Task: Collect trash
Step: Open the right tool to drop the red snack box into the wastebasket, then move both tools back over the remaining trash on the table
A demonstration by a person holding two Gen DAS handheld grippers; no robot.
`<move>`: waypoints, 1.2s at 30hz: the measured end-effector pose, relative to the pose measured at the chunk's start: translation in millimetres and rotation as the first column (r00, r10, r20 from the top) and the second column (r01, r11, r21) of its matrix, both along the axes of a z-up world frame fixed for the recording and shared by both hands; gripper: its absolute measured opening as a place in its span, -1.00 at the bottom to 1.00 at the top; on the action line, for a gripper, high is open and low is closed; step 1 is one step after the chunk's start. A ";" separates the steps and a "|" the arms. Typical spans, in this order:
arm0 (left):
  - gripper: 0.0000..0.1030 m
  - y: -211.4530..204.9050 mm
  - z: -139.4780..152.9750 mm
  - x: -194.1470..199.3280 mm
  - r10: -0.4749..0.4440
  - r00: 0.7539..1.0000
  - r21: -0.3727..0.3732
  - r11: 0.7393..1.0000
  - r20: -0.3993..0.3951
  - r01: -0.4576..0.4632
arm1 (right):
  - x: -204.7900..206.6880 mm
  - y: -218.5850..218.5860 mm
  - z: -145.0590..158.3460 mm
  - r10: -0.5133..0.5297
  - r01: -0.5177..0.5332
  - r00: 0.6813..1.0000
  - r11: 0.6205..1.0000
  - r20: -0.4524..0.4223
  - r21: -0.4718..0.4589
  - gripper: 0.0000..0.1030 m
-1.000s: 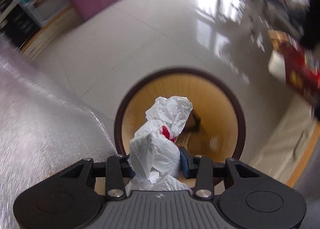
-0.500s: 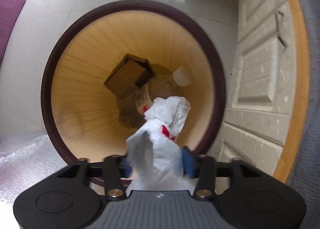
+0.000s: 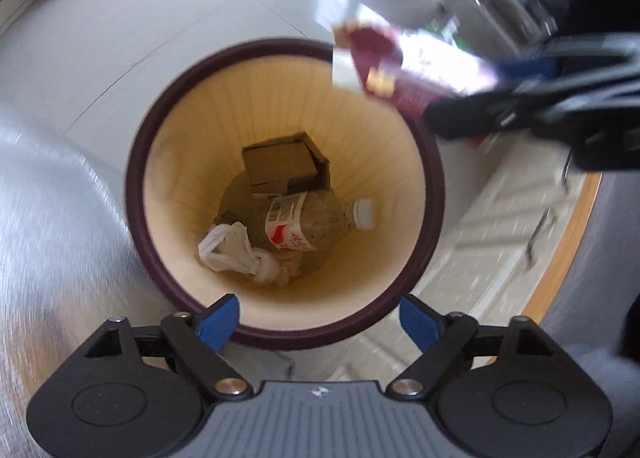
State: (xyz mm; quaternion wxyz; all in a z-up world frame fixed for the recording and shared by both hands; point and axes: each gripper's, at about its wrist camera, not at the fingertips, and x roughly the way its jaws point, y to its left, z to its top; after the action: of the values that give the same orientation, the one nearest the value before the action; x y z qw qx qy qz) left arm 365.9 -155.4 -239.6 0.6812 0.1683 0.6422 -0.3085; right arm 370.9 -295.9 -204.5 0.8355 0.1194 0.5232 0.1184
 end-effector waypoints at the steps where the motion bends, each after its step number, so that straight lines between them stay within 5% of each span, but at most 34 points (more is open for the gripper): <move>1: 0.81 4.5 4.3 -2.3 0.035 0.999 -0.024 0.999 0.001 -0.035 | 3.1 1.8 -2.9 -0.003 0.004 1.000 1.000 -0.013 0.013 0.08; 8: 1.00 18.9 10.5 -9.1 0.154 0.988 -0.097 0.983 -0.028 -0.156 | 40.6 31.5 -21.9 -0.008 0.017 0.998 0.990 -0.068 0.142 0.12; 10: 1.00 20.9 6.6 -6.4 0.179 0.983 -0.094 0.979 -0.036 -0.182 | 51.1 42.1 -23.4 -0.040 0.049 0.998 0.986 -0.057 0.161 0.75; 11: 1.00 21.9 5.1 -5.6 0.189 0.981 -0.090 0.977 -0.041 -0.192 | 52.9 44.8 -22.4 -0.047 0.054 0.998 0.986 -0.048 0.159 0.82; 36: 1.00 30.8 11.9 -14.4 0.289 0.957 -0.139 0.948 -0.006 -0.287 | 9.6 15.7 9.0 -0.003 0.003 1.000 1.000 -0.020 0.003 0.89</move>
State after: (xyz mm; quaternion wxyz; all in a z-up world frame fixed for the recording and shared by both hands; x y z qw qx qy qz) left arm 351.5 -124.5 -227.7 0.7336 0.0274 0.6319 -0.2485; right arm 380.5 -280.2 -195.5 0.8303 0.1226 0.5309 0.1169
